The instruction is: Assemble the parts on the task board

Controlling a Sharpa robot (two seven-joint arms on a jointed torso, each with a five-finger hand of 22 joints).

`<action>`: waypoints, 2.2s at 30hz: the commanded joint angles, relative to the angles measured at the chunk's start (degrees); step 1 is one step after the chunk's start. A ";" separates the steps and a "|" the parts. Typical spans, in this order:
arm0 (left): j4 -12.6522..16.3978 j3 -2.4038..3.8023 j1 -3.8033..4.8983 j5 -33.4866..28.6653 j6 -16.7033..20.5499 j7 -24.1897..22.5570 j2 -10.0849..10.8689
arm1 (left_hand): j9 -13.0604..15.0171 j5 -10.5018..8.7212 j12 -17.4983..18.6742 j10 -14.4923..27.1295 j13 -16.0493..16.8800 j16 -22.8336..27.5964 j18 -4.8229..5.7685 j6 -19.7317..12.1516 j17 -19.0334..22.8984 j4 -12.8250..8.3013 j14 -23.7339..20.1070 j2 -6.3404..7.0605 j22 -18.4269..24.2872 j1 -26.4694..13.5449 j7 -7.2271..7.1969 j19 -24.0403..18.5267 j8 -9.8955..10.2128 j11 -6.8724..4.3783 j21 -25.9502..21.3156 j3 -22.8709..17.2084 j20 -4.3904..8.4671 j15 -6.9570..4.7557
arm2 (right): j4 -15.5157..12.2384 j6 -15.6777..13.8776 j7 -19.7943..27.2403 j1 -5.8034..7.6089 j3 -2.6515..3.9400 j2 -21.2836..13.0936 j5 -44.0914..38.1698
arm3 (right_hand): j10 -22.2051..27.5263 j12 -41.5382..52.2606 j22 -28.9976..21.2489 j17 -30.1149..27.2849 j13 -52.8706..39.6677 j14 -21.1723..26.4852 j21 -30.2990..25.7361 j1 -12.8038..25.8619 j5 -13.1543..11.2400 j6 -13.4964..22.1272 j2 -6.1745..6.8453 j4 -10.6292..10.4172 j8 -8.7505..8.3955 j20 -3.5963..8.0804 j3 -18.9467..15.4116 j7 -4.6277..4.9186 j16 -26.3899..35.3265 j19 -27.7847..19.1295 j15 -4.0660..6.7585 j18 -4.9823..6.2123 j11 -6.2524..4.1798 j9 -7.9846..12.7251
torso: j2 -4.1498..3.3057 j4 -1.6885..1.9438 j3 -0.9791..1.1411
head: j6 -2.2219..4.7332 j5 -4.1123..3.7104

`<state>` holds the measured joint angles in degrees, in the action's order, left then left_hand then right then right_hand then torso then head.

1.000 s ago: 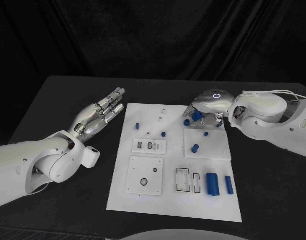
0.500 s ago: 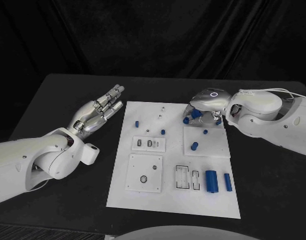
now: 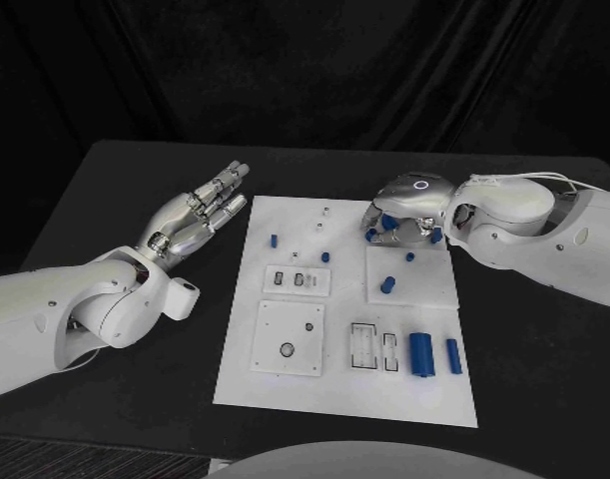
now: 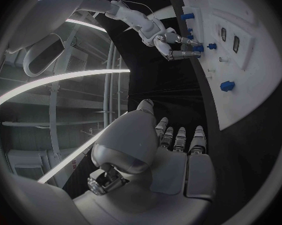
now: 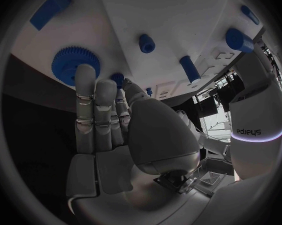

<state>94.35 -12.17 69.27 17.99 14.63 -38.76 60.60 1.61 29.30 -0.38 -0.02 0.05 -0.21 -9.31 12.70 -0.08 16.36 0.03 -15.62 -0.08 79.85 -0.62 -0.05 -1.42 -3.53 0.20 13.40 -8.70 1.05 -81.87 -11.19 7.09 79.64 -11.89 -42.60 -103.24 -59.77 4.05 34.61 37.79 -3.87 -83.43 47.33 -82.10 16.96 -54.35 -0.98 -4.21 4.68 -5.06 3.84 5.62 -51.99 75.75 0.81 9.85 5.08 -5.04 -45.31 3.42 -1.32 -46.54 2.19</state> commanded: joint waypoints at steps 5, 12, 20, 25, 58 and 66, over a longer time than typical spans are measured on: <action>-0.13 0.05 0.16 0.11 -0.73 -15.85 -0.32 | 0.10 0.41 0.38 0.02 -0.05 0.21 -0.88 0.47 0.08 0.02 -0.03 0.08 0.08 0.73 0.26 0.05 -0.28 0.58 -0.20 -0.47 -0.38 0.53 | 1.04 -1.12 0.98 -0.78 0.02 0.60 -0.22 | -1.64 -0.15 2.84 1.28 0.19 0.40 2.14 -1.39 0.82 -1.17 0.67 0.40 -0.72 -0.06 5.11 0.15 -1.31 -1.21 -0.27 -0.27 0.02 -0.26 | 0.16 -0.02 -0.07 | -0.46 0.02; -0.33 0.05 0.16 0.11 -0.98 -15.55 -0.33 | 0.14 0.53 0.38 0.02 -0.05 0.21 -0.89 0.78 0.08 0.00 -0.03 0.12 0.08 0.90 0.49 0.05 -0.34 0.83 -0.20 -0.63 -0.53 0.83 | 1.29 -1.55 1.50 -1.00 0.02 0.59 -0.21 | -5.74 0.19 5.83 2.64 0.19 0.45 4.36 -2.18 0.27 -3.65 2.12 0.93 -0.19 0.25 11.48 0.82 -2.51 -1.73 0.17 -0.47 -0.77 -1.01 | 0.25 -0.05 -0.11 | -0.63 0.17; -0.52 0.05 0.16 0.11 -1.52 -15.32 -0.24 | 0.16 0.64 0.38 0.02 -0.05 0.21 -0.90 0.98 0.08 -0.03 -0.03 0.16 0.08 1.08 0.70 0.05 -0.37 1.03 -0.20 -0.83 -0.87 1.23 | 0.70 -4.02 2.69 -1.04 0.02 0.15 0.02 | -8.76 0.05 9.47 5.12 0.17 0.22 7.01 -2.14 -0.93 -6.95 3.64 1.46 0.84 0.44 15.41 1.59 -4.40 -1.80 0.40 -0.88 -1.24 -2.19 | 0.34 -0.05 -0.13 | -0.47 0.00; -0.41 0.04 0.16 0.11 -1.63 -15.23 0.11 | 0.17 0.68 0.38 0.02 -0.05 0.21 -0.90 1.04 0.08 -0.05 -0.03 0.20 0.08 1.15 0.75 0.05 -0.38 1.08 -0.20 -0.88 -0.99 1.34 | -0.51 -5.39 2.63 -0.05 0.03 -0.35 0.23 | -9.90 -0.04 10.84 5.81 0.18 0.24 7.95 -2.11 -1.86 -7.91 4.16 1.66 1.02 0.52 16.47 1.70 -4.86 -1.96 0.46 -1.03 -1.36 -2.66 | 0.35 -0.07 -0.14 | 0.02 0.24; -0.79 0.04 0.16 0.10 -3.07 -14.64 -1.01 | 0.20 0.85 0.38 0.02 -0.05 0.21 -0.91 1.34 0.08 -0.01 -0.03 0.23 0.08 1.33 0.92 0.05 -0.42 1.25 -0.20 -1.11 -1.41 1.89 | 13.71 -6.04 4.47 2.33 0.04 13.30 9.83 | -9.87 -0.53 16.13 10.64 0.28 -0.36 11.82 -0.59 -5.70 -7.05 5.32 0.22 -0.34 0.22 17.17 2.09 -8.54 -1.16 0.13 -1.84 -0.99 -2.98 | -0.63 1.09 -0.74 | 0.76 -0.62; -0.94 0.04 0.16 0.10 -3.24 -14.55 -1.24 | 0.22 0.84 0.38 0.02 -0.05 0.21 -0.91 1.47 0.08 0.04 -0.03 0.13 0.08 1.33 1.00 0.05 -0.44 1.34 -0.20 -1.20 -1.49 2.02 | 14.79 -5.54 4.37 1.96 0.04 14.43 9.84 | -9.71 -0.49 17.02 11.57 0.26 -0.43 12.47 -0.45 -6.30 -6.93 5.48 0.03 -0.50 0.13 17.22 2.11 -9.24 -1.03 0.05 -1.98 -0.94 -2.99 | -1.14 1.39 -0.85 | 1.30 -1.43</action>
<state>93.35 -12.17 69.28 18.04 12.13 -38.79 59.51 1.75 29.97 -0.38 0.01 0.05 -0.21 -9.30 13.84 -0.05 16.42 0.02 -15.40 -0.07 80.52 0.52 -0.04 -1.63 -2.45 0.20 12.51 -9.92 2.68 -67.25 -16.53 11.17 81.81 -11.89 -28.31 -93.55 -69.75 3.59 51.56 49.29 -3.61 -83.54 59.40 -82.75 10.99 -61.62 4.24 -3.97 4.38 -4.82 21.02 7.78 -61.05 74.32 0.92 8.93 4.17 -8.07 -46.21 4.66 -2.11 -45.33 0.92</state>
